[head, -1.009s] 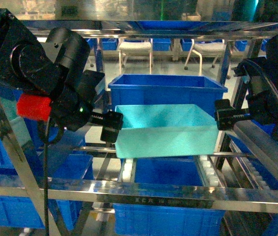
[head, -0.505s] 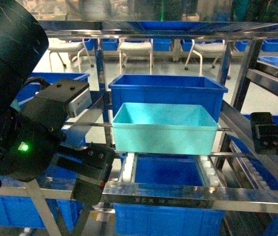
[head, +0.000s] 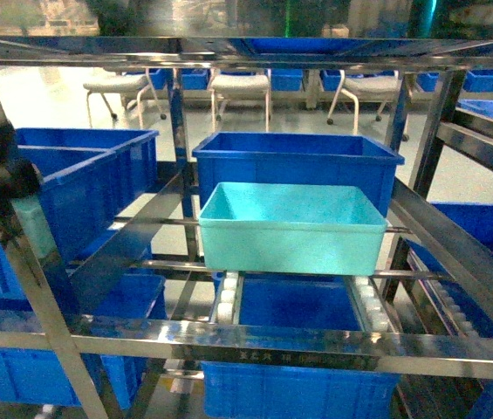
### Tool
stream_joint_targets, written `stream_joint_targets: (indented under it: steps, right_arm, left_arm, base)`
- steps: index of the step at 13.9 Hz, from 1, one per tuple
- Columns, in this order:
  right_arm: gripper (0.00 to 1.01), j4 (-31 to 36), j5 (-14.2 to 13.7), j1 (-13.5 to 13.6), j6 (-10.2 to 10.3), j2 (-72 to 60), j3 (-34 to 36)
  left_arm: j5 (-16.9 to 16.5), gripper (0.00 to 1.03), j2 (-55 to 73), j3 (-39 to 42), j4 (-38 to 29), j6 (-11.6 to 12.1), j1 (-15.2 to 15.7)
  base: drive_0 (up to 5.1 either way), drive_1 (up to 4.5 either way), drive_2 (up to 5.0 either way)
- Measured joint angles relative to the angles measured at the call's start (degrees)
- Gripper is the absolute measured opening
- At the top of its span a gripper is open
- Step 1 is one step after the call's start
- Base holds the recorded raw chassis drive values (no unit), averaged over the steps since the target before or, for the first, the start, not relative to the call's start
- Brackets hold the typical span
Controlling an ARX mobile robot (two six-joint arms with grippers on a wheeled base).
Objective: Organize blue bins on left shelf correctly
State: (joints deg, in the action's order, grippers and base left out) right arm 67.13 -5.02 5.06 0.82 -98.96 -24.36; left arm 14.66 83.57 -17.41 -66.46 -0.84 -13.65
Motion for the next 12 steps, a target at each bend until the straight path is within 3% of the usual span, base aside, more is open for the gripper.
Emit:
stream_joint_targets:
  steps: [1,3,4,5,9,10,12]
  right_arm:
    - [0.36,5.5,0.6,-0.4,-0.3,5.6,1.6]
    - [0.11,-0.5,1.2,-1.6,-0.4,13.9,7.8]
    - [0.02,-1.7,2.2,-2.3,-0.6,17.2,10.7]
    - [0.02,-2.1,4.9,-4.3,-0.7,21.2,12.2]
    - [0.02,-8.9,4.9,-5.1,-0.7,33.7,18.6]
    - [0.02,-10.8,5.0,-5.1,-0.7,37.2,19.3]
    - [0.02,-15.9,5.0,-5.1,-0.7,43.5,21.4]
  left_arm:
    - [-2.0,0.27,-4.3,2.3,-0.3,0.0,1.0]
    - [-4.5,0.02,-8.7,8.2,4.0,0.0,3.6]
    - [-5.6,0.02,-13.0,9.5,5.4,0.0,5.1]
    - [-6.6,0.02,-17.0,10.5,6.9,0.0,5.9]
    - [-9.7,0.02,-29.9,14.8,16.4,0.0,8.8]
    - [-13.4,0.02,-33.4,15.3,19.2,0.1,12.1]
    - [-14.5,0.02,-40.3,16.4,25.0,0.1,13.8]
  base:
    - [0.0,0.0,0.0]
    - [0.0,0.0,0.0]
    - [0.0,0.0,0.0]
    - [0.0,0.0,0.0]
    - [0.0,0.0,0.0]
    - [0.0,0.0,0.0]
    - [0.0,0.0,0.0]
